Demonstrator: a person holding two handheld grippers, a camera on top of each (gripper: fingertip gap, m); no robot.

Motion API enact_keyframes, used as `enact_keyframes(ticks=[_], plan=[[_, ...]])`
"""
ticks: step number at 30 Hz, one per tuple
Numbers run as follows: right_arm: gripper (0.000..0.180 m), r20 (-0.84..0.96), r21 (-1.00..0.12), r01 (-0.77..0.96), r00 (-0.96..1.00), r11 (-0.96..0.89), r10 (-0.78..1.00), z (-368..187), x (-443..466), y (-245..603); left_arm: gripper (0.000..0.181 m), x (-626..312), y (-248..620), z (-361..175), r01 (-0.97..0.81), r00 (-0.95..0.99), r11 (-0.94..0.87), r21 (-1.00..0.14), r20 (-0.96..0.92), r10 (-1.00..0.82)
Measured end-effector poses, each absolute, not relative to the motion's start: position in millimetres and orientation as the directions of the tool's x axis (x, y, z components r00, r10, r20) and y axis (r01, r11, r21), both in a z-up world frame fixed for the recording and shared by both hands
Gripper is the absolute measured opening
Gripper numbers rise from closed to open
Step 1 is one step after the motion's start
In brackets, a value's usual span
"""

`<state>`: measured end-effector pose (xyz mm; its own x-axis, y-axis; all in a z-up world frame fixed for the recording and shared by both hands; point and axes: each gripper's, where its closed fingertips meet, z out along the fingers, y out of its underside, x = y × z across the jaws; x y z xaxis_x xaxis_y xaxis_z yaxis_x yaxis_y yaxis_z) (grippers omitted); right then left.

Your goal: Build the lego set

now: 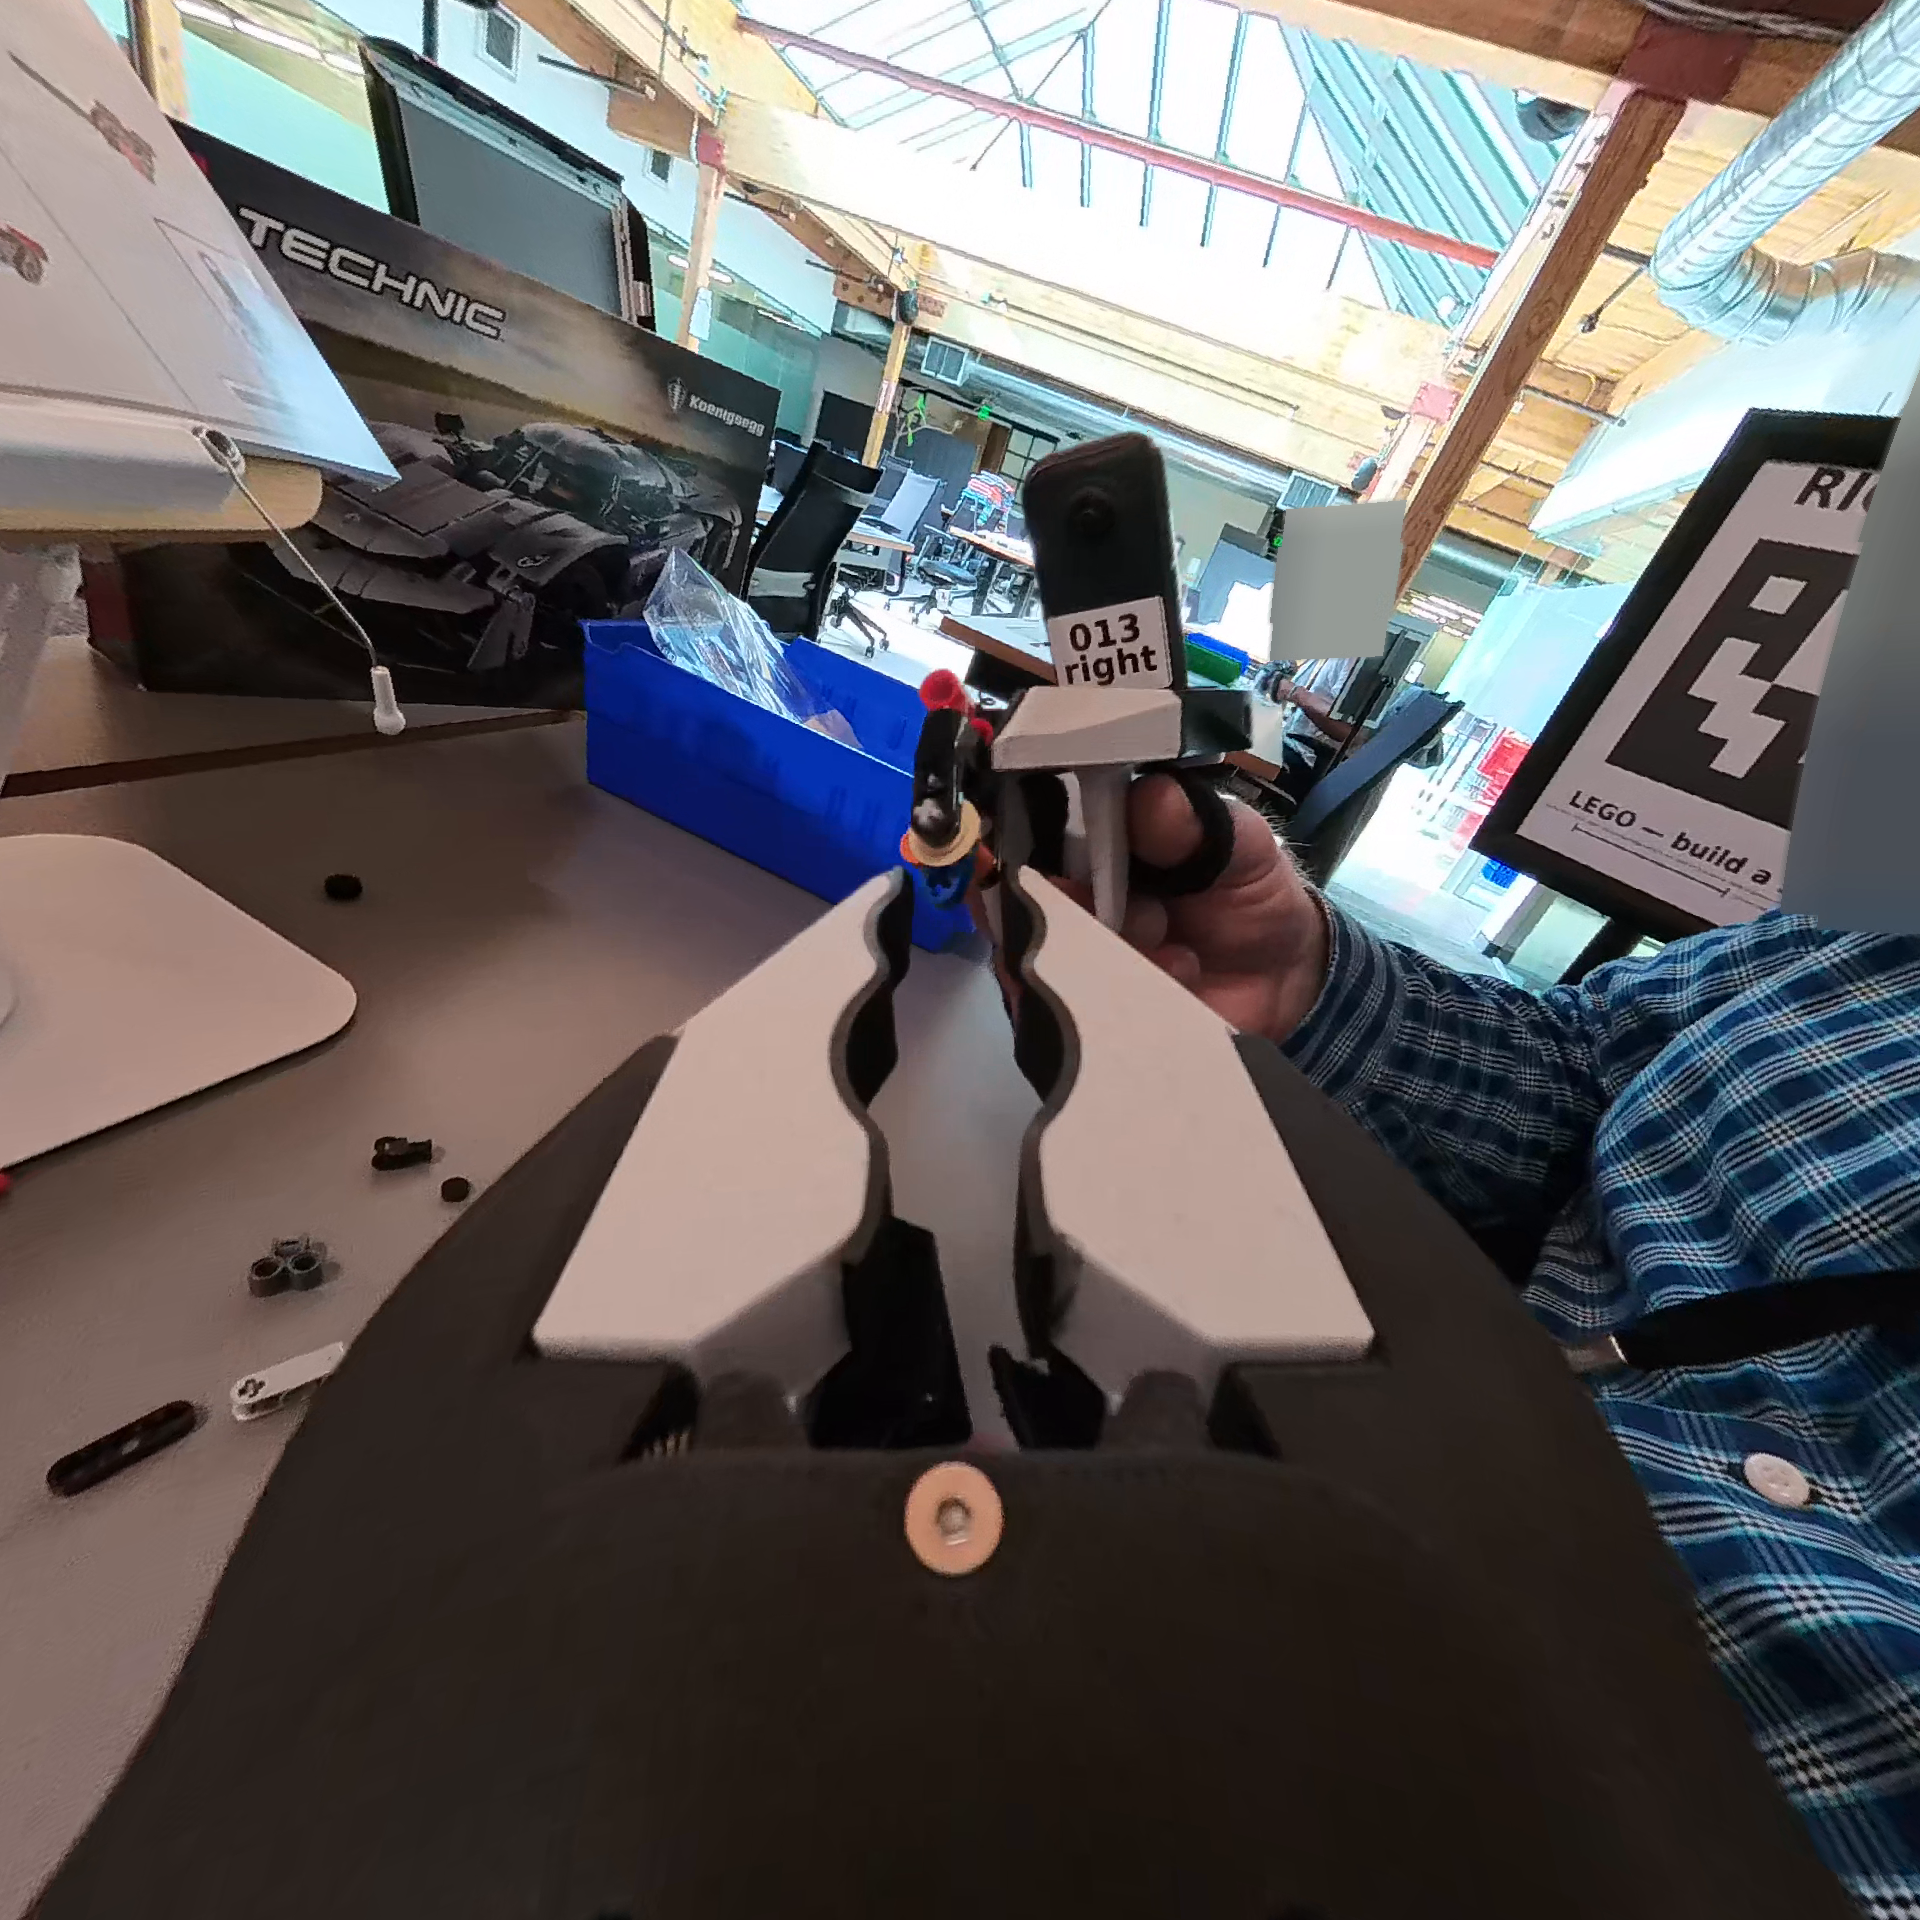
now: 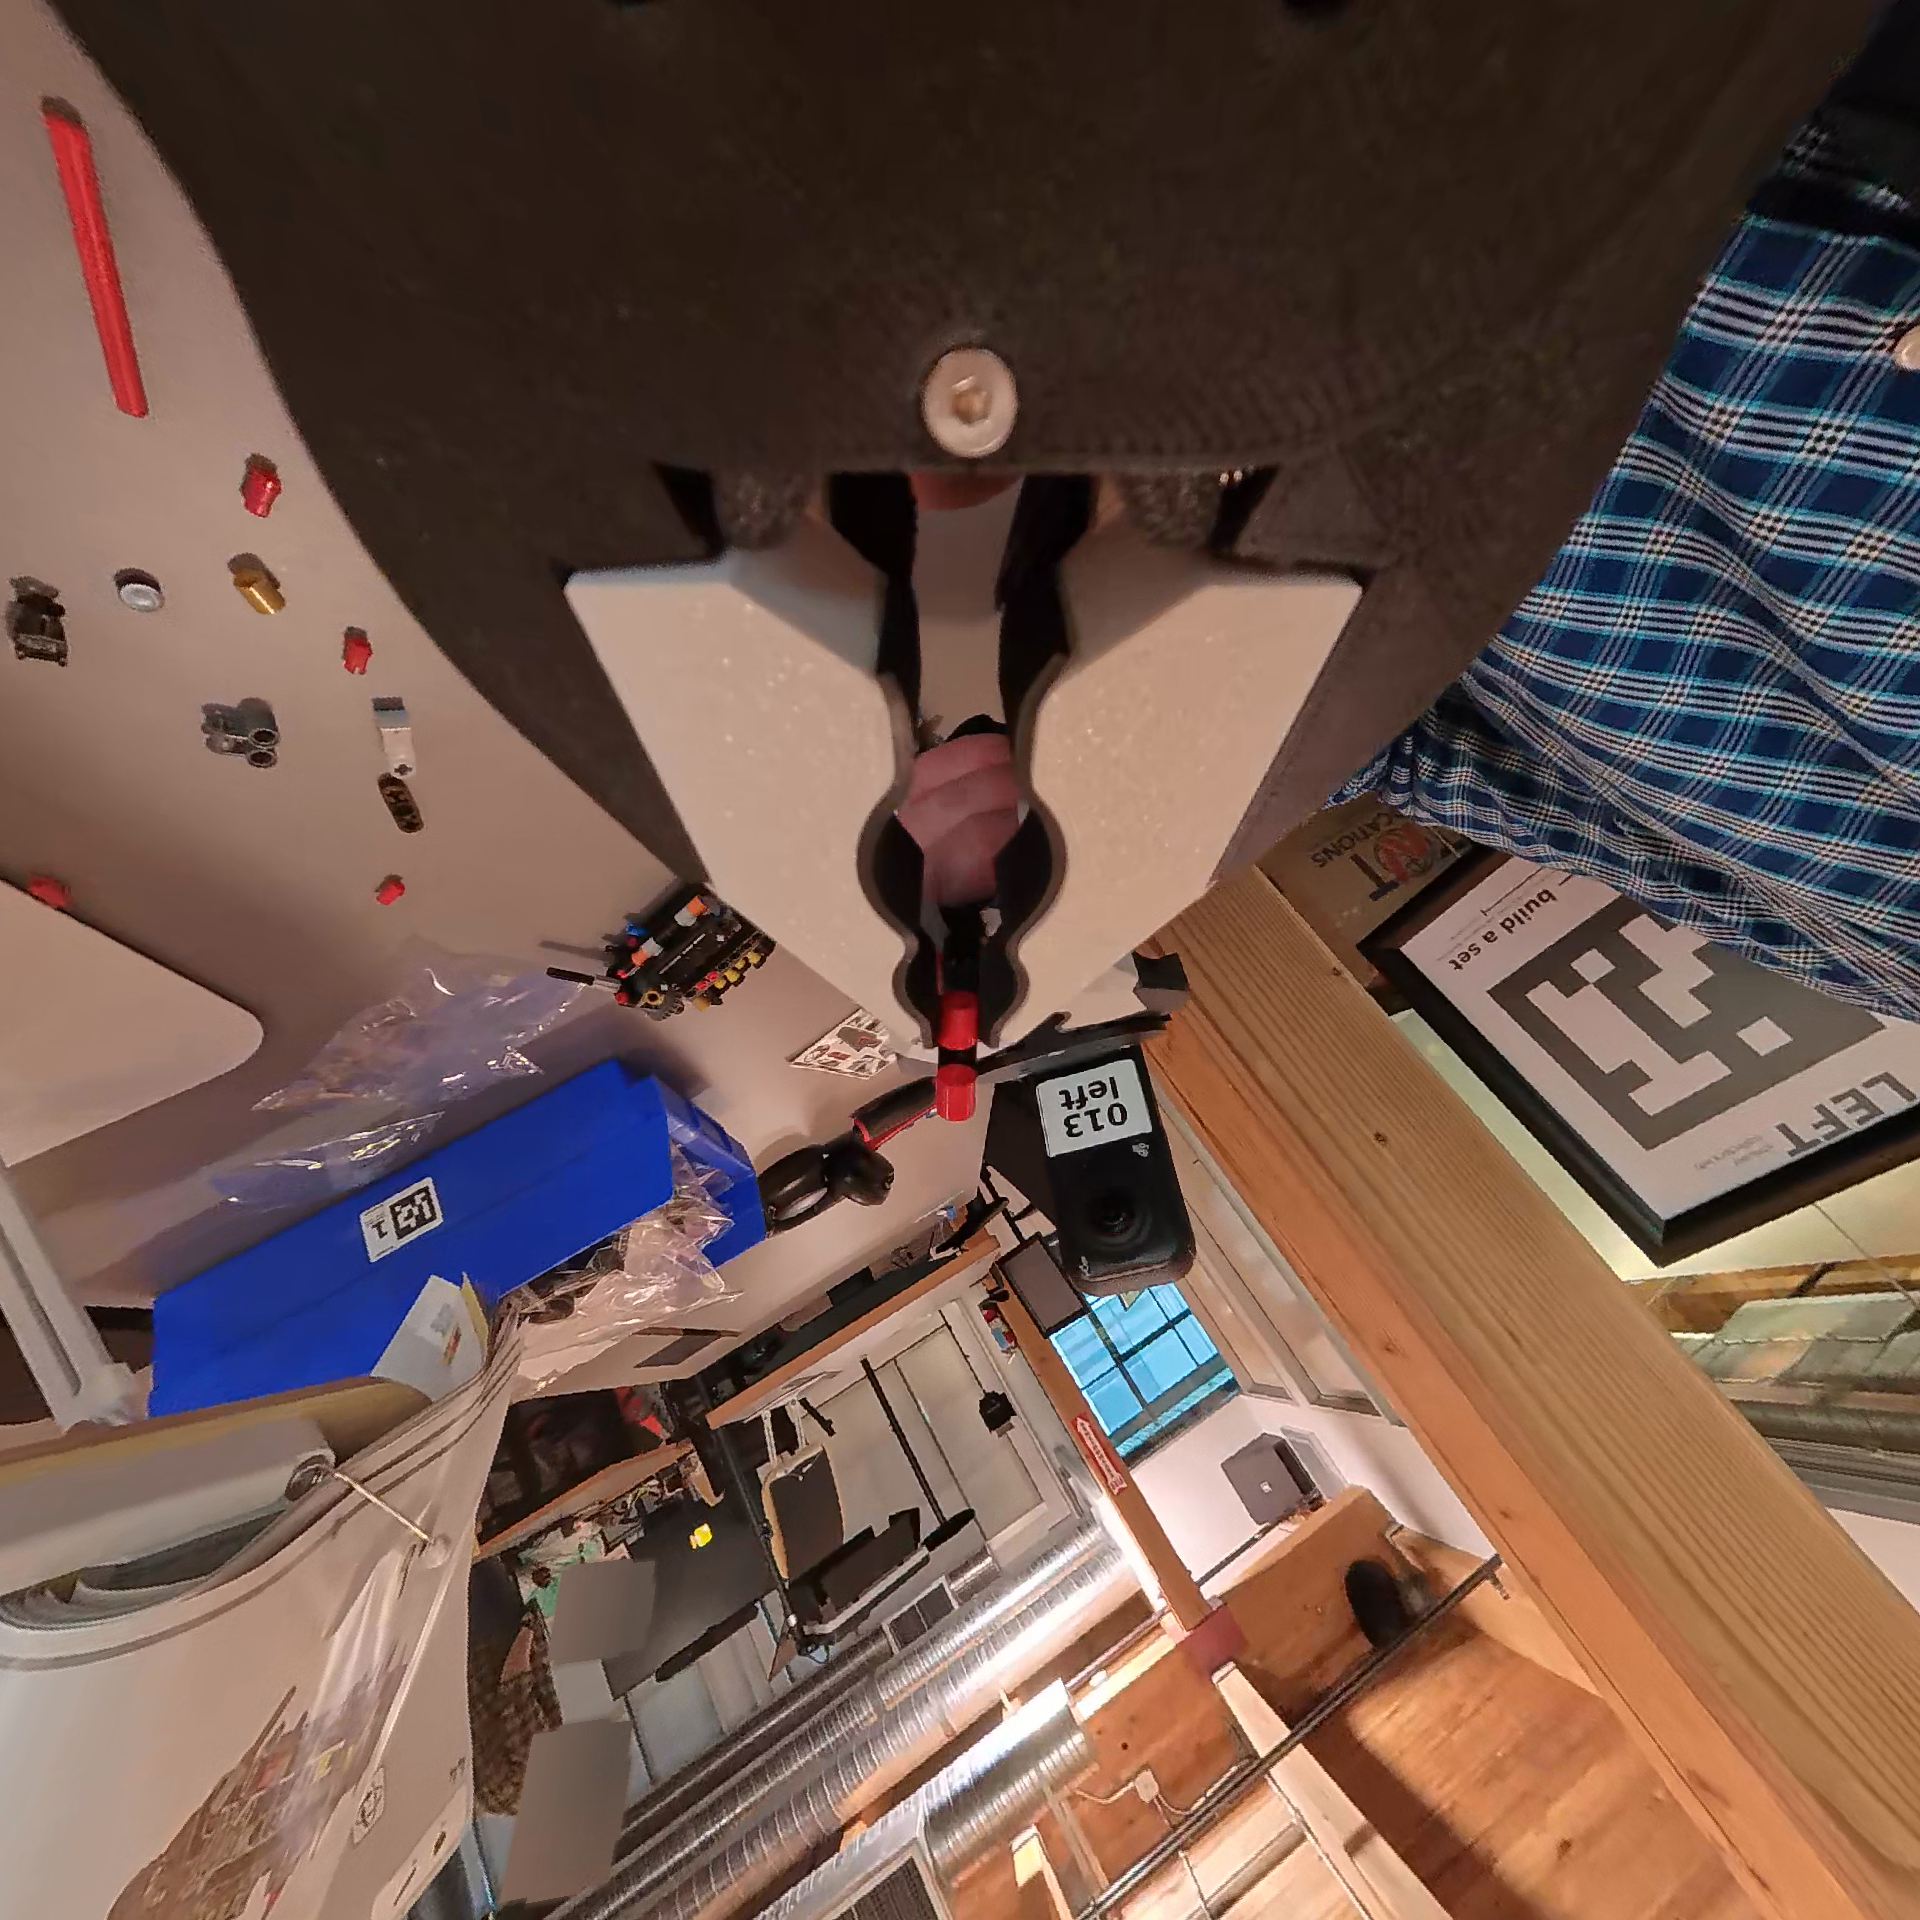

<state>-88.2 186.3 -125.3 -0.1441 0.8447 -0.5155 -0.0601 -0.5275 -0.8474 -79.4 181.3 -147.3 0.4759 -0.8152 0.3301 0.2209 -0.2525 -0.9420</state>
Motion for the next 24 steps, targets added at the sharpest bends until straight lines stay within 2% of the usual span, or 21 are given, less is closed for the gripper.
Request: enact_keyframes(ticks=[9,17,20,24], plan=[[0.004,-0.511,-0.851,-0.060,-0.132,-0.522,0.849,-126.8,-87.7,188.1,0.011,-78.3,181.8,-148.7,0.227,0.475,-0.257,-0.939,0.337,-0.813],[0.004,-0.524,-0.843,-0.066,-0.124,-0.534,0.843,-127.2,-86.3,191.5,0.030,-86.9,189.7,-151.0,0.237,0.526,-0.252,-0.938,0.342,-0.779],[0.004,-0.538,-0.832,-0.076,-0.124,-0.549,0.833,-125.8,-85.8,192.7,0.040,-91.7,196.0,-152.7,0.114,0.666,-0.135,-0.984,0.177,-0.725],[0.004,-0.546,-0.828,-0.086,-0.108,-0.555,0.831,-125.4,-86.2,194.3,0.040,-88.2,195.3,-148.7,-0.143,0.773,0.048,-0.989,-0.142,-0.619]])
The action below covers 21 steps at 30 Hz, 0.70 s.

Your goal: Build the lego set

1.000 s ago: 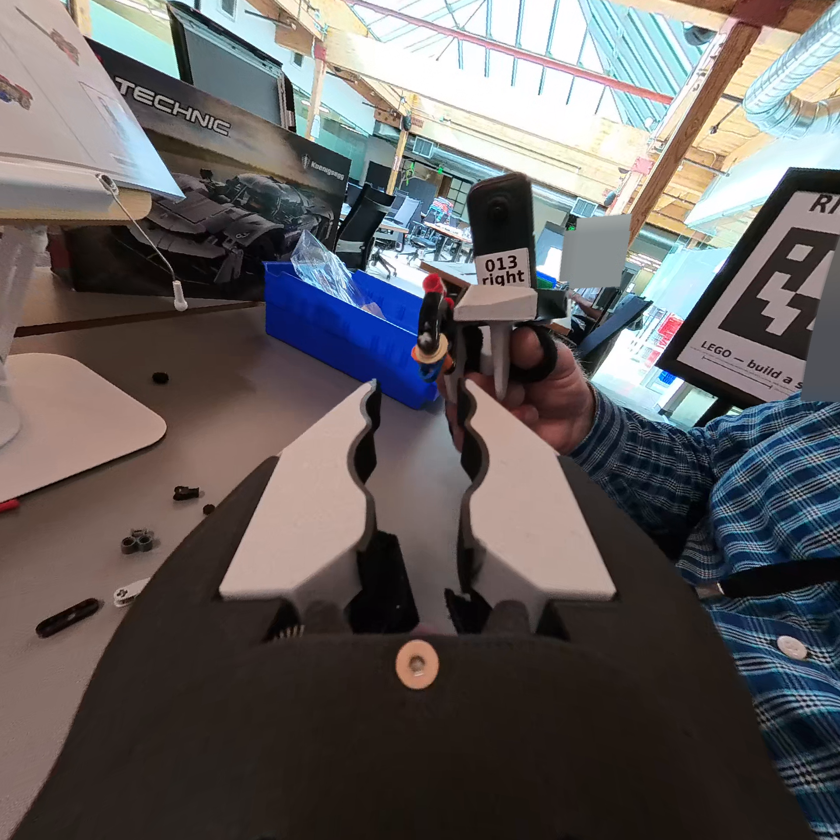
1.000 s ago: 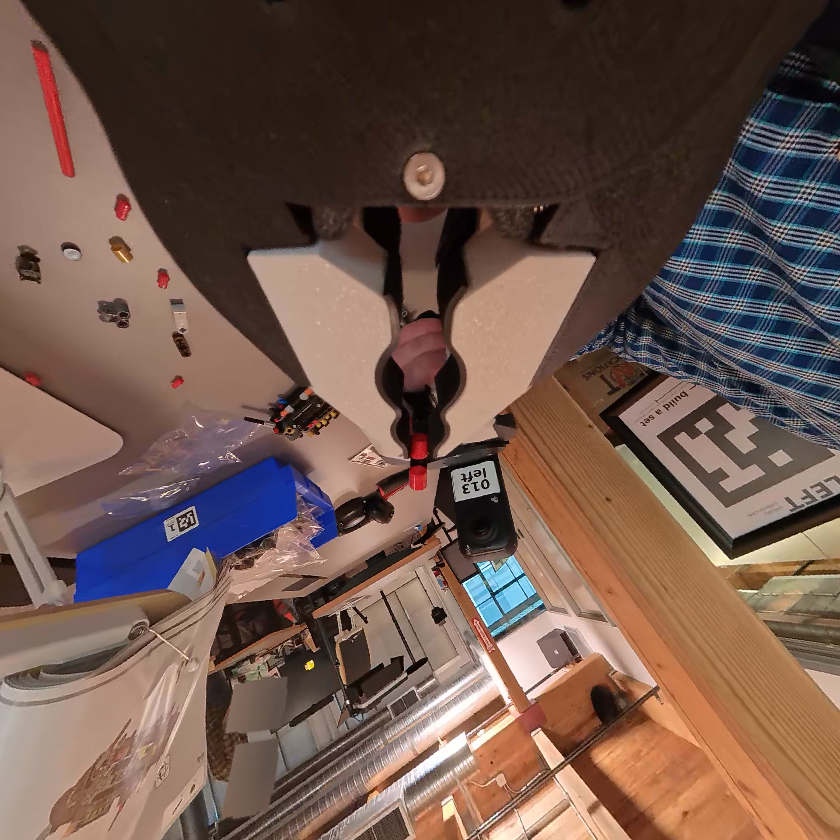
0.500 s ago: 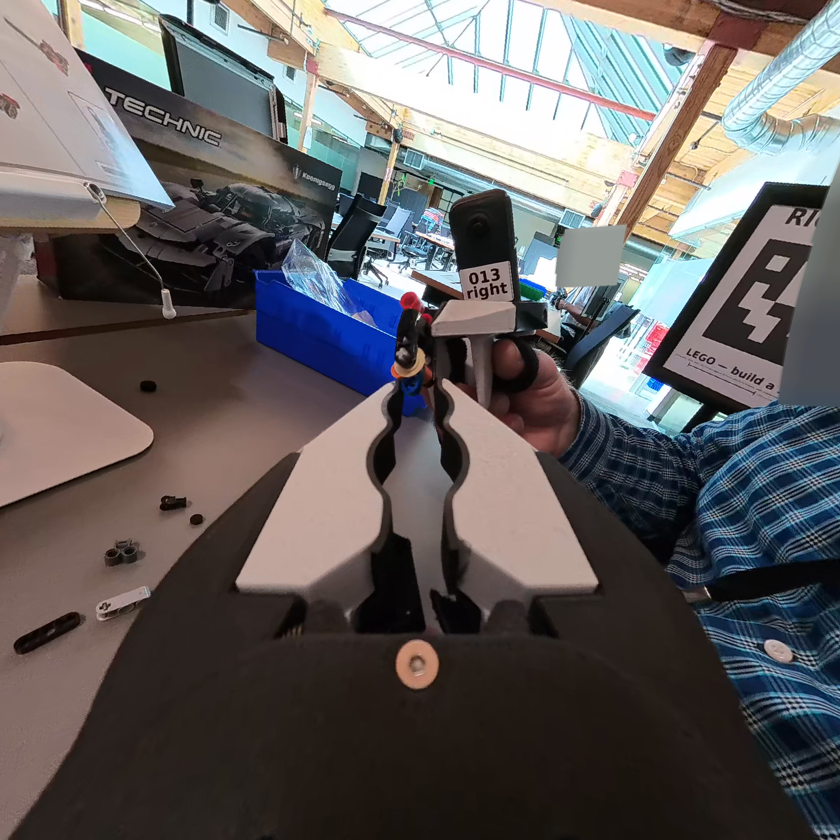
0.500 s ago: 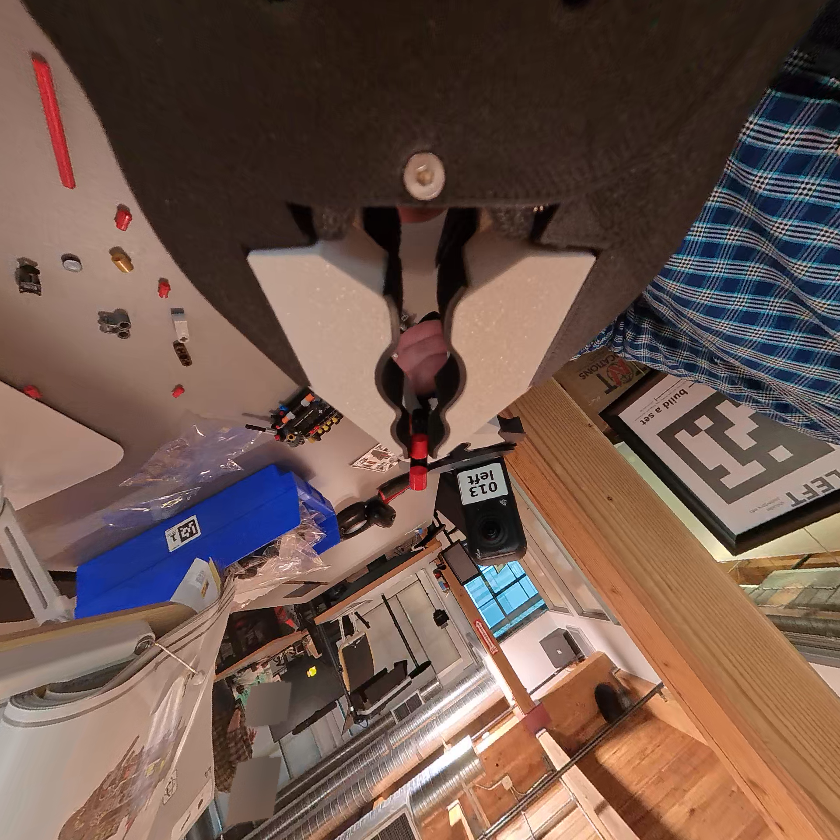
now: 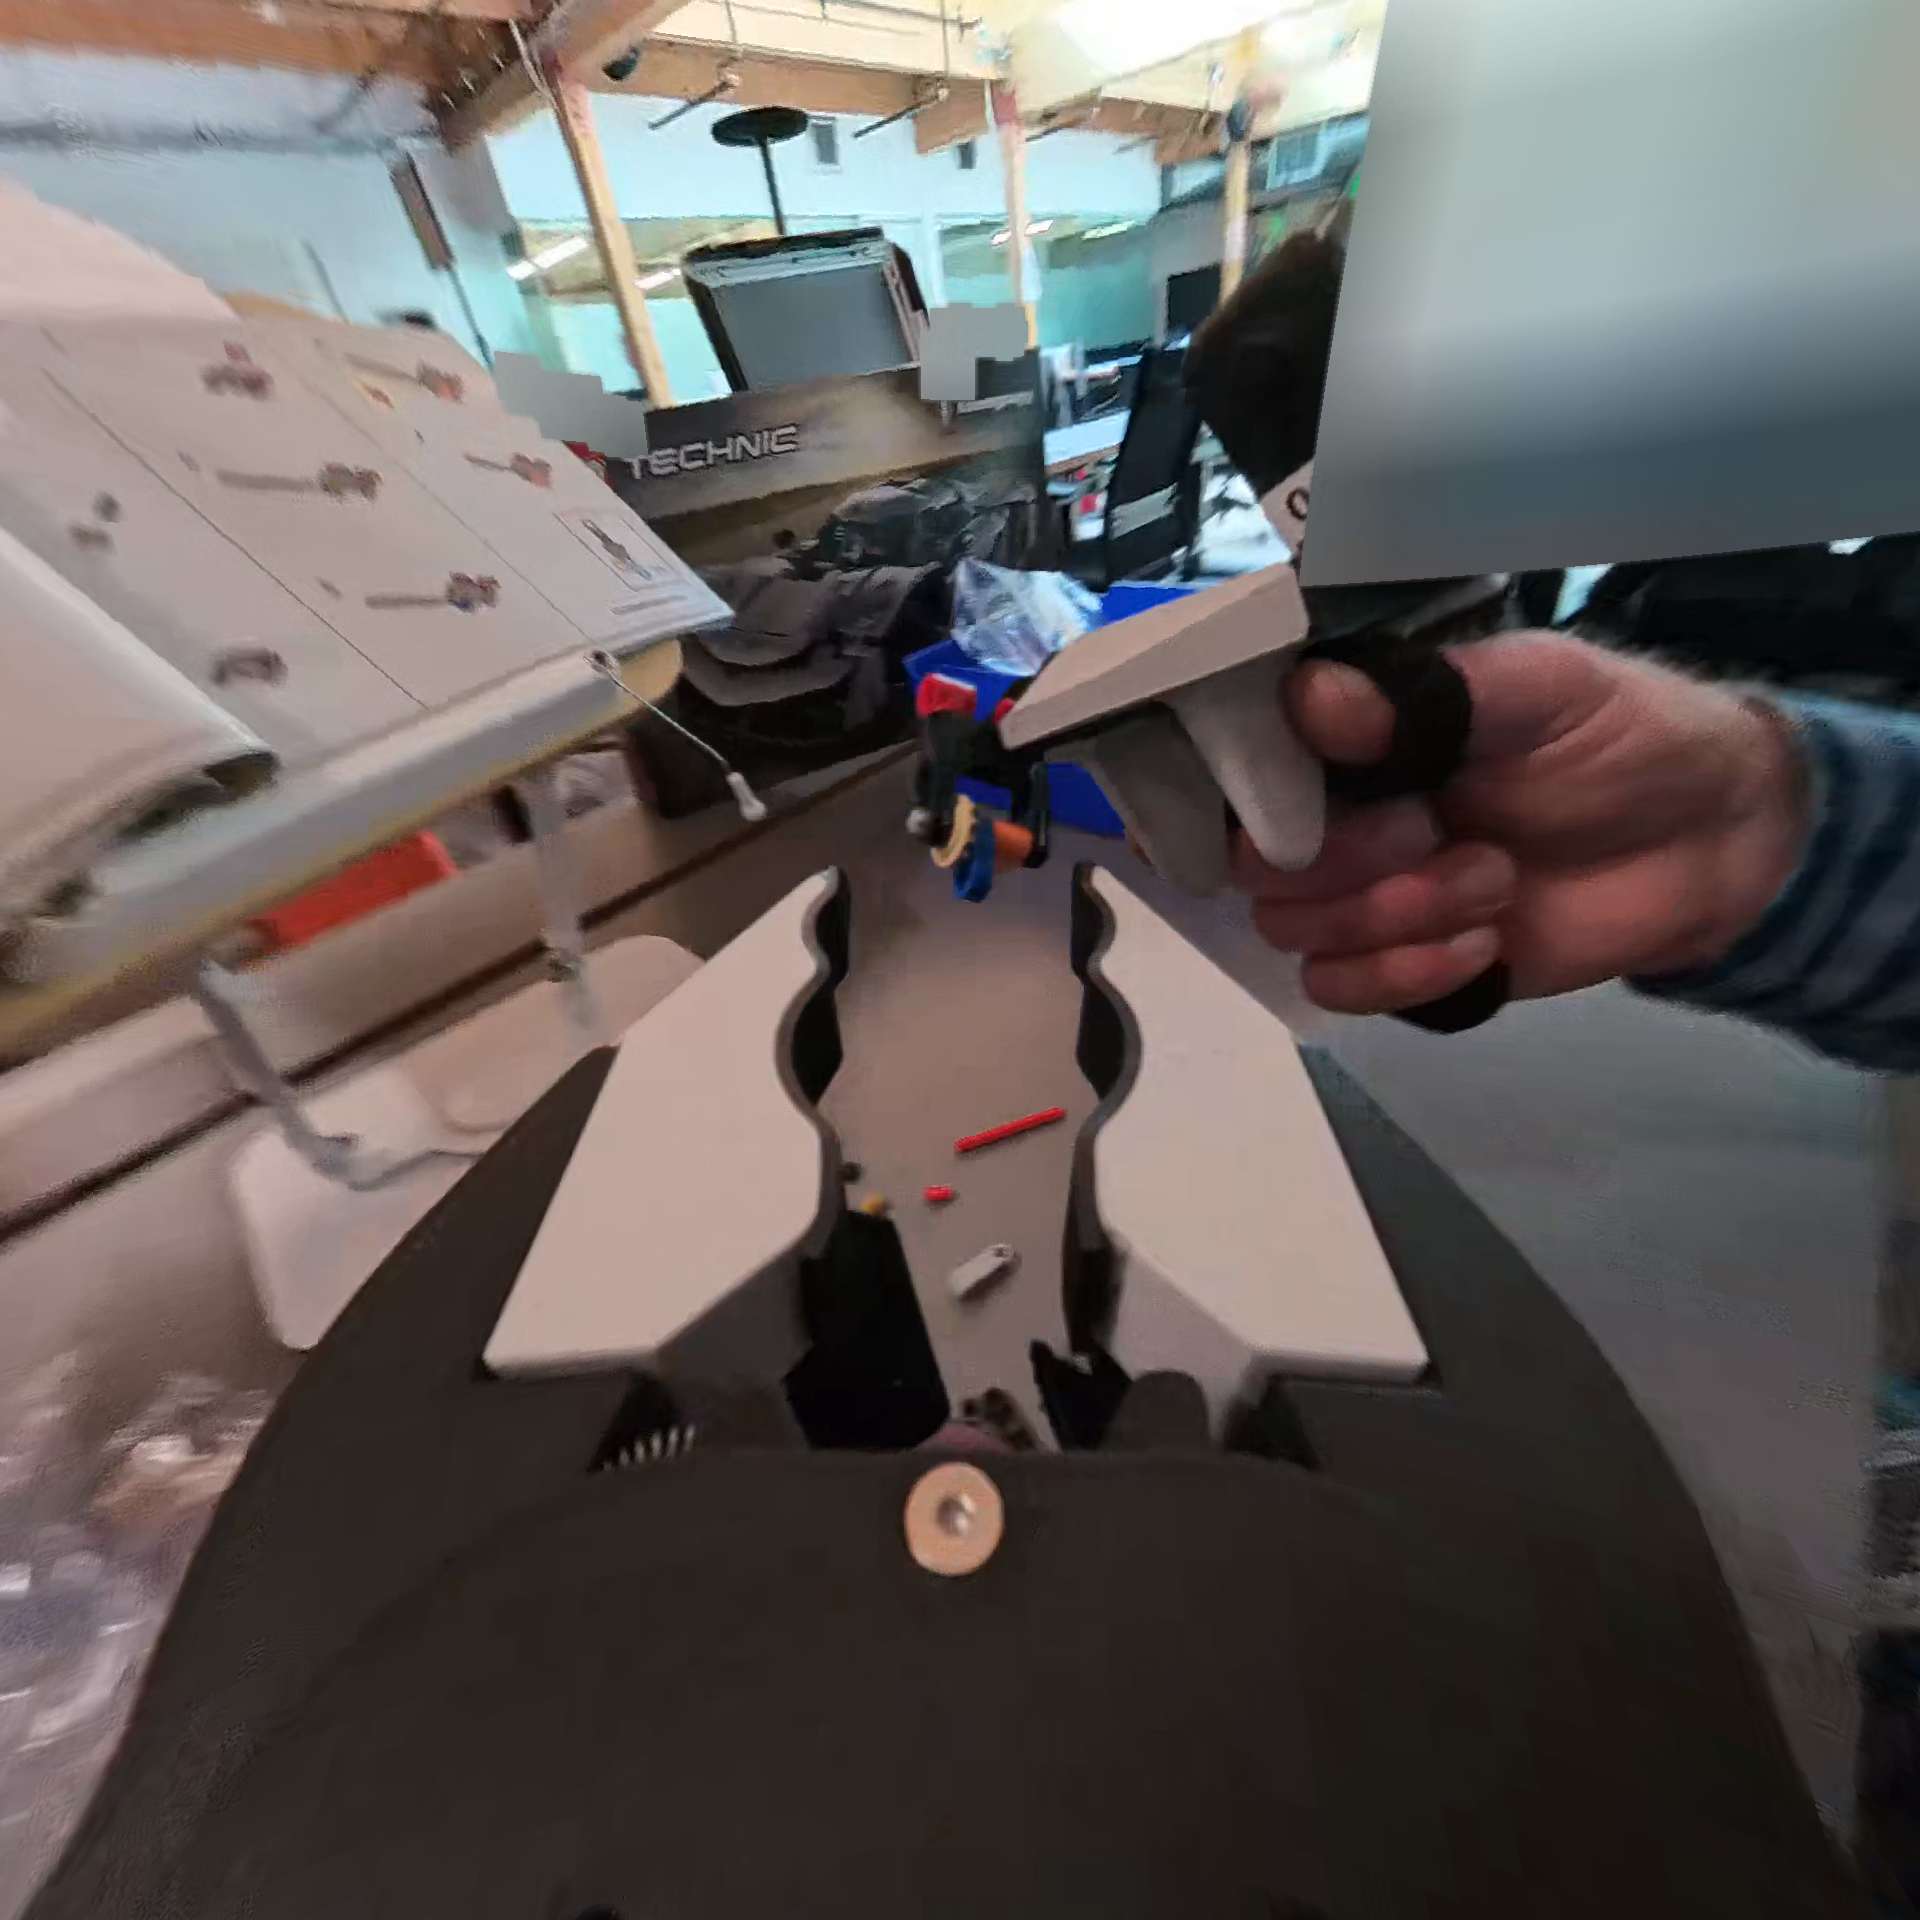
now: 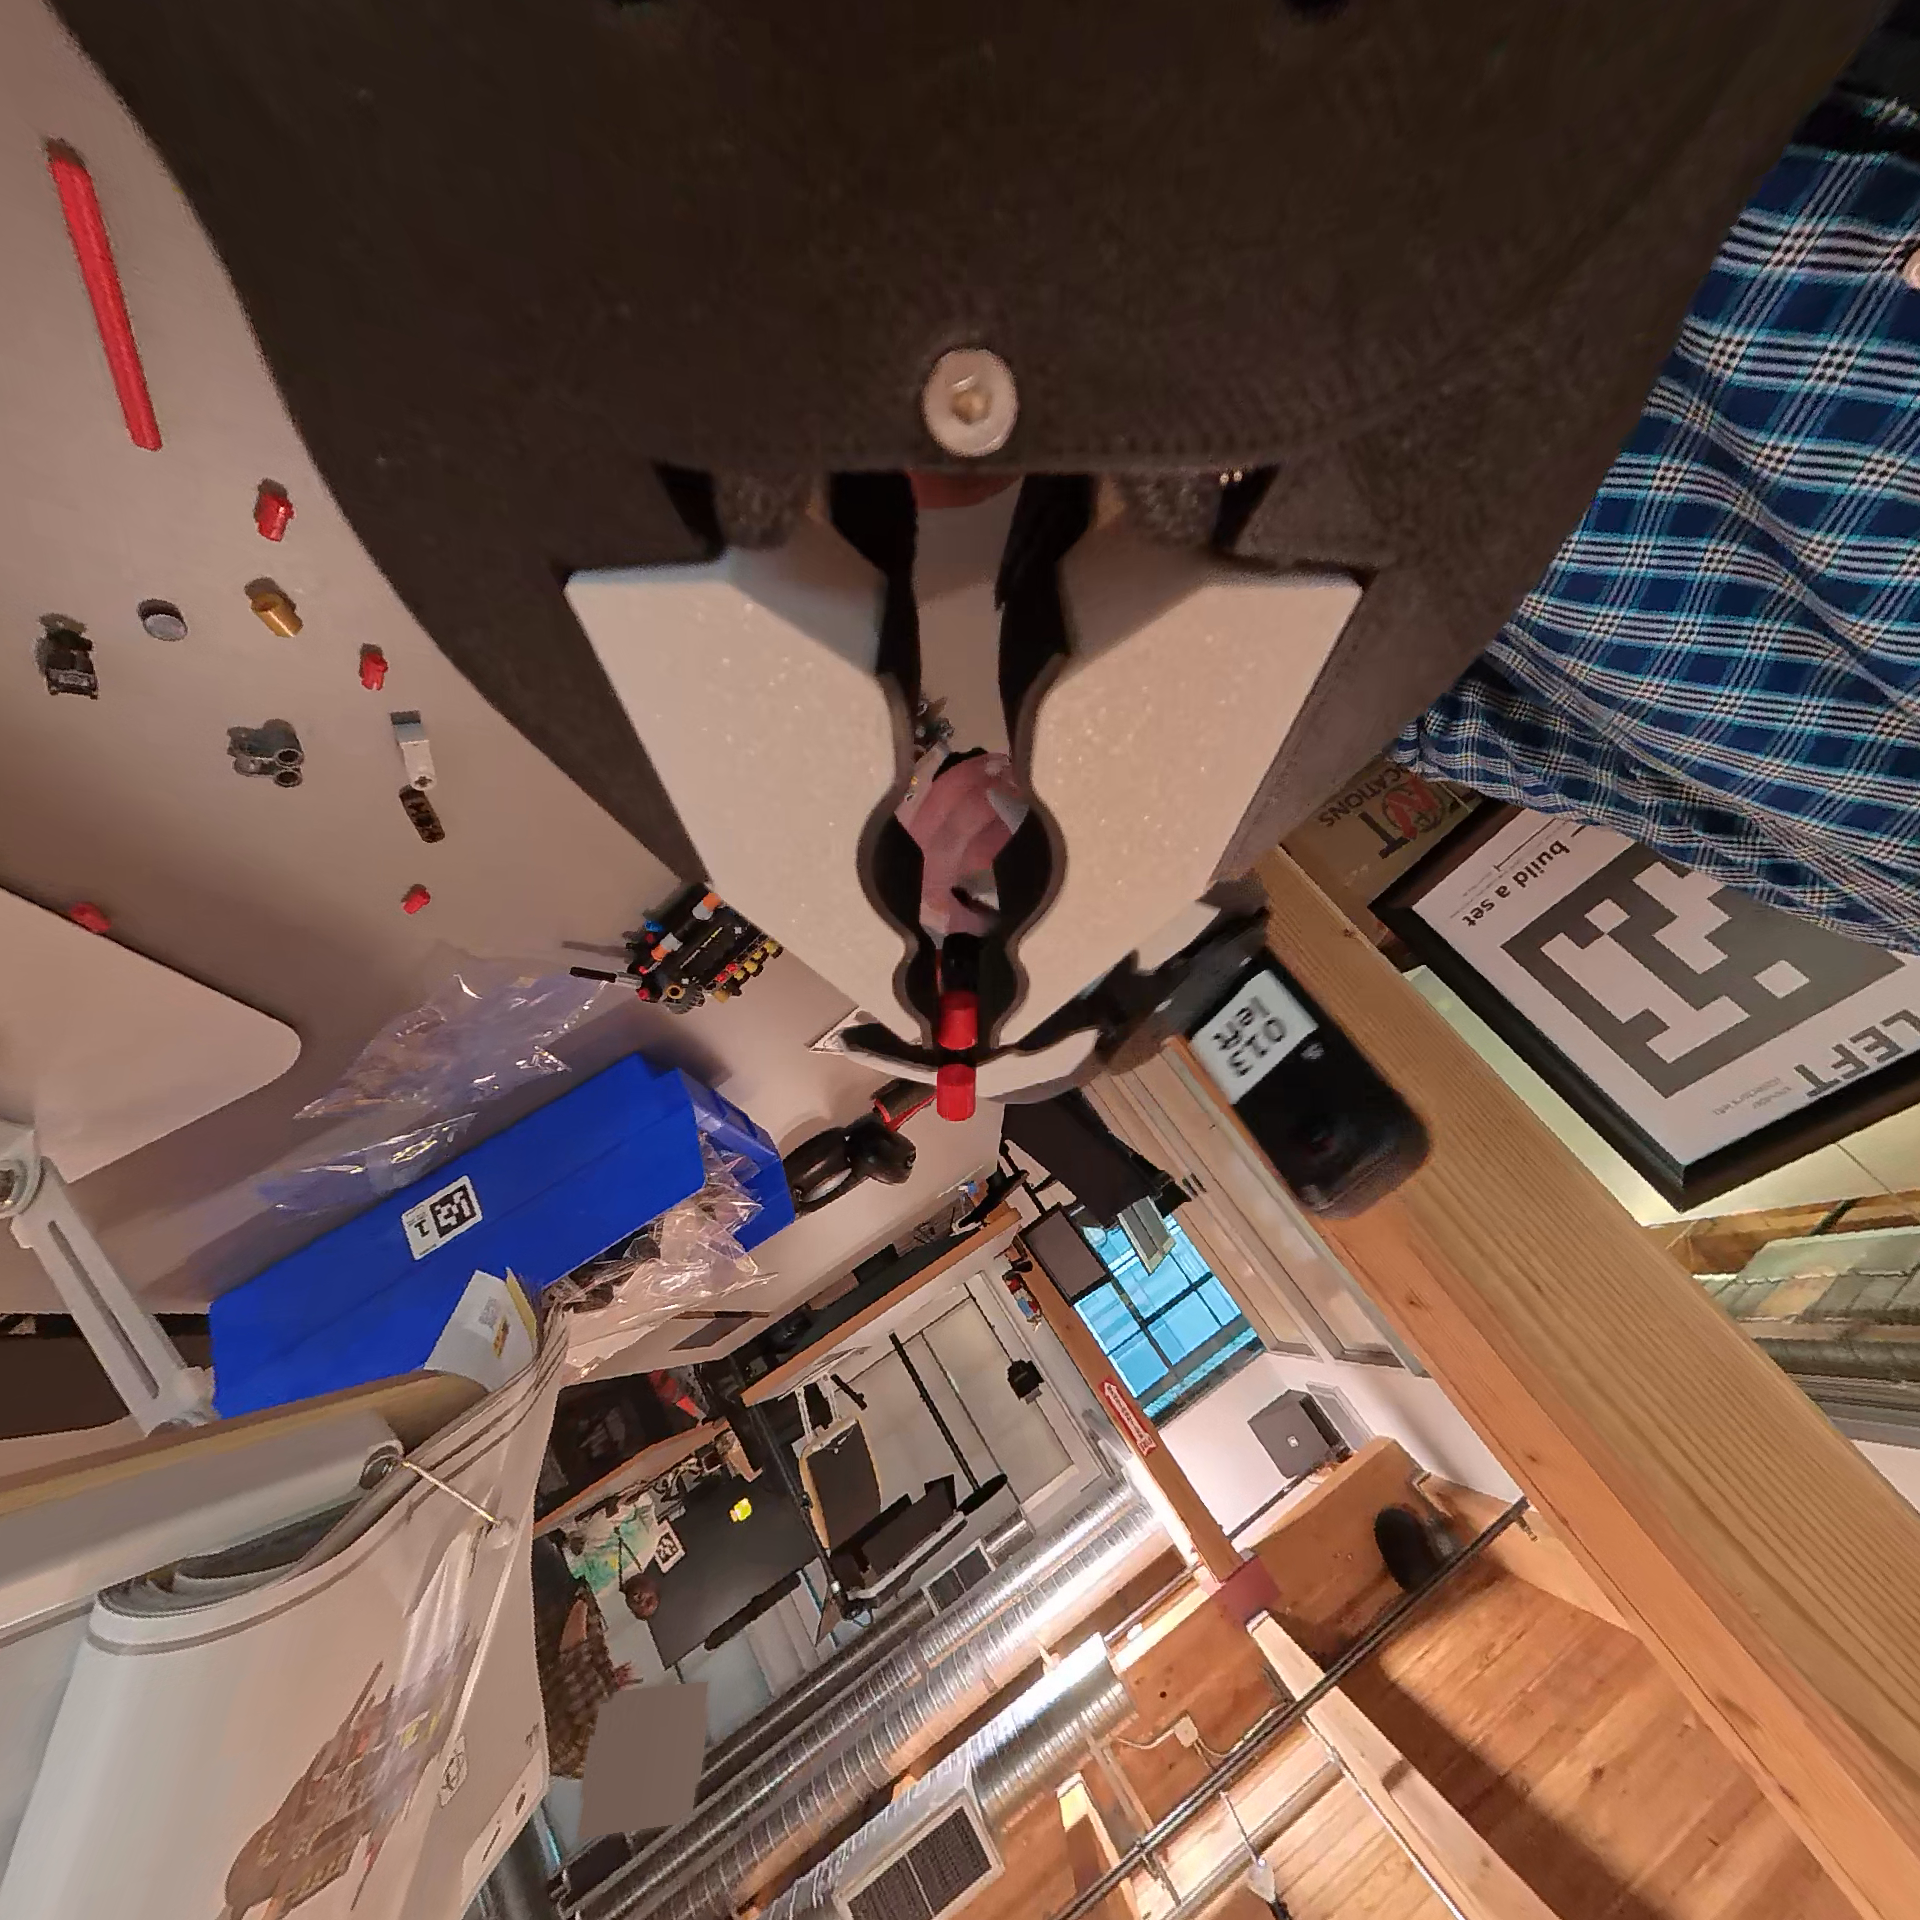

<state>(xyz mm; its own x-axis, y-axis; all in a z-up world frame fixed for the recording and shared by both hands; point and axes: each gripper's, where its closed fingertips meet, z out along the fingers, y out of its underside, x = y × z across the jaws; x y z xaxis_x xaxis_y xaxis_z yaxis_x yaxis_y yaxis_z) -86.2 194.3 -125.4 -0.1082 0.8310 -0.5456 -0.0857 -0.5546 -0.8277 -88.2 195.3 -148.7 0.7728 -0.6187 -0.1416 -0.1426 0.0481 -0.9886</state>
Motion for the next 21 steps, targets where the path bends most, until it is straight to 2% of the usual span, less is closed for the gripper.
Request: enact_keyframes(ticks=[3,6,13,16,21], plan=[[0.004,-0.552,-0.824,-0.087,-0.099,-0.560,0.828,-126.6,-86.9,194.9,0.036,-87.9,196.6,-147.2,-0.302,0.796,0.112,-0.947,-0.315,-0.517],[0.004,-0.553,-0.823,-0.098,-0.086,-0.560,0.828,-126.2,-87.1,195.8,0.031,-85.6,195.8,-147.2,-0.372,0.789,0.136,-0.918,-0.390,-0.475],[0.004,-0.529,-0.840,-0.106,-0.053,-0.532,0.847,-123.0,-88.2,193.4,0.022,-90.4,196.4,-143.6,-0.437,0.802,0.150,-0.887,-0.460,-0.382],[0.004,-0.533,-0.838,-0.106,-0.050,-0.535,0.845,-122.9,-87.9,193.6,0.034,-94.6,197.8,-141.1,-0.451,0.809,0.150,-0.880,-0.474,-0.347],[0.004,-0.540,-0.834,-0.105,-0.044,-0.542,0.840,-125.1,-90.6,192.1,0.028,-88.7,196.9,-142.7,-0.474,0.797,0.148,-0.868,-0.495,-0.347]])
